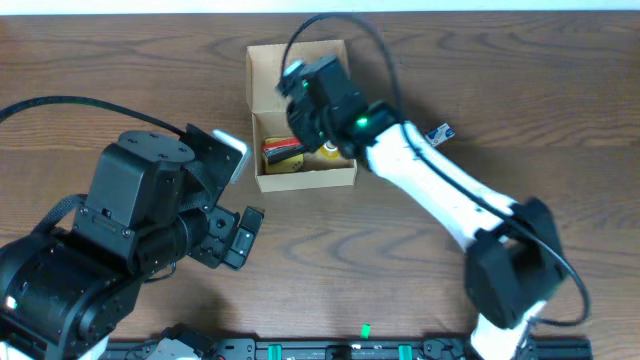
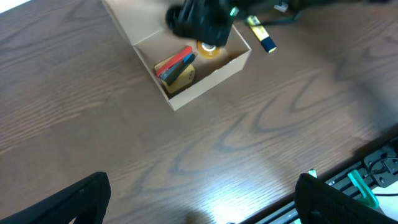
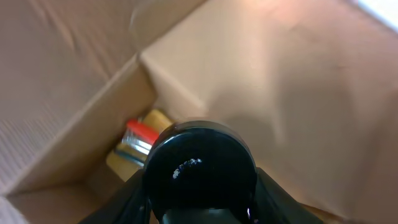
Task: Pack container
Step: 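Lift the dispenser with the right gripper and carry it over the box, then lower the dispenser into the box and open the right gripper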
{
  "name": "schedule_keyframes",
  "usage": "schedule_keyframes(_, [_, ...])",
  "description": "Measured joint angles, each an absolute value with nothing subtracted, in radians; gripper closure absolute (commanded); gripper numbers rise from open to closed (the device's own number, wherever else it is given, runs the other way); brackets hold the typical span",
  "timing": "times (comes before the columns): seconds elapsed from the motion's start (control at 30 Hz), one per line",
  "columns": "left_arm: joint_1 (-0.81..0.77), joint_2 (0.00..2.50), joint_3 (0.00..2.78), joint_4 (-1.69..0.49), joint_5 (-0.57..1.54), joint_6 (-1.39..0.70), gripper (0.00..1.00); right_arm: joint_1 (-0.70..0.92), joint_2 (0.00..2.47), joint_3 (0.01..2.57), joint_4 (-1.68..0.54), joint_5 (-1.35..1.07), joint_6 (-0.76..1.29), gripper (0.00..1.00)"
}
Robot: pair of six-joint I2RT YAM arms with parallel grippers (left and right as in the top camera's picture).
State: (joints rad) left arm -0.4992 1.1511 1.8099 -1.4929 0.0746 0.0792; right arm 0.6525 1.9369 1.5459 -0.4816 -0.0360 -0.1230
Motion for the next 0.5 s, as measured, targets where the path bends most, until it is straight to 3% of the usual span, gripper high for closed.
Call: schedule_keyframes(0.5, [-0.499,1.151,1.81,-1.493,0.075,0.079,0.05,0.677,2.039,1.546,-0.482,-0.203,-0.566,0.99])
